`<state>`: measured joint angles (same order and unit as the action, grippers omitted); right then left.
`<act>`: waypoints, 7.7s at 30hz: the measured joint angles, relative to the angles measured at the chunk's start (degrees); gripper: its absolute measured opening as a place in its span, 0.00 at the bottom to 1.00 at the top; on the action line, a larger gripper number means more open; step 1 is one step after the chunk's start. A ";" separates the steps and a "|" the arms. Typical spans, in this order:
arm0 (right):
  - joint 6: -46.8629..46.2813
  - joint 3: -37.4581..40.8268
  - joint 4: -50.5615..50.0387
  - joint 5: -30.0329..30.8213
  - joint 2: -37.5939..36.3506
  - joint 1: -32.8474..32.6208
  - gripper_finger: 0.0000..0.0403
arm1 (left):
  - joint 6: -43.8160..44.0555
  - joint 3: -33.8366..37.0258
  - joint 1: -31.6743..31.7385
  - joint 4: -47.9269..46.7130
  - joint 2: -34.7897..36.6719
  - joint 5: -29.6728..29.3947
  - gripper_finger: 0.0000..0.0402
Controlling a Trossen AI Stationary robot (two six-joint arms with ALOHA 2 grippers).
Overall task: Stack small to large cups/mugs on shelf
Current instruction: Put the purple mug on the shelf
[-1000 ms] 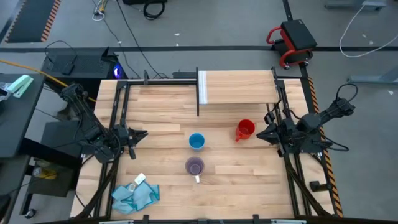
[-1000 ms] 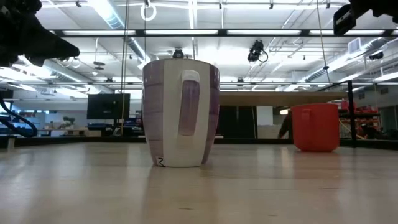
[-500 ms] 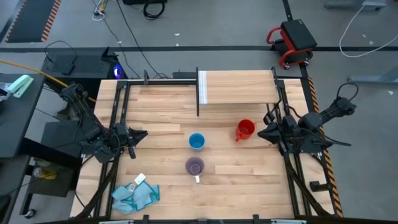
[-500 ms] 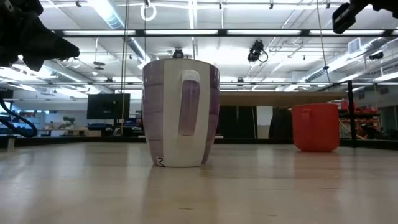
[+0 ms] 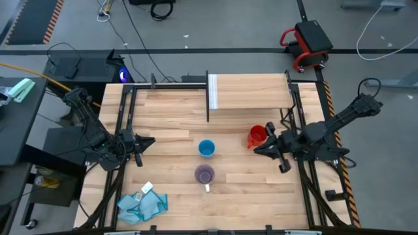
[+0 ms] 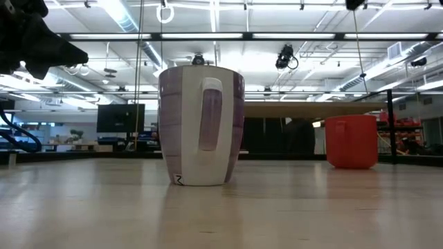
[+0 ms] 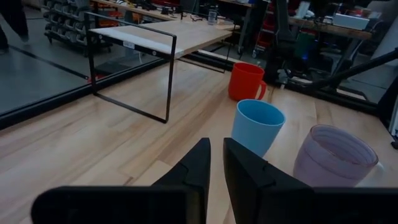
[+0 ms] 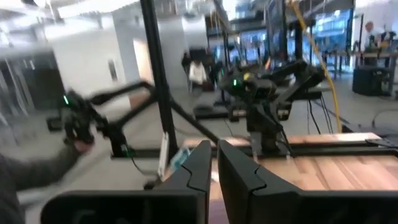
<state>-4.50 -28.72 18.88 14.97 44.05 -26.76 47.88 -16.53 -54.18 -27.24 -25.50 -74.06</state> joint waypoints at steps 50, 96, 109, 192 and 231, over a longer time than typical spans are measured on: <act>-36.10 -56.80 -64.73 -8.00 60.69 12.75 0.26 | -0.56 0.00 -0.01 -0.07 0.00 0.39 0.14; -32.91 -60.75 -61.21 -12.21 69.10 10.73 0.26 | -0.47 0.00 0.00 -0.03 0.01 3.06 0.13; -31.91 -60.75 -61.36 -12.52 68.99 10.73 0.12 | -0.37 0.00 -0.02 -0.04 0.00 3.30 0.13; -22.23 -101.17 -108.90 -3.11 61.79 52.71 0.03 | -3.77 0.04 7.76 -0.39 0.00 2.51 0.11; -18.86 -101.15 -106.38 -5.10 69.38 57.41 0.03 | -5.63 -0.02 15.77 -0.39 0.02 9.88 0.11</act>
<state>-23.36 -129.86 -87.50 9.87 113.42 30.64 42.26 -16.56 -38.41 -27.64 -25.47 -64.18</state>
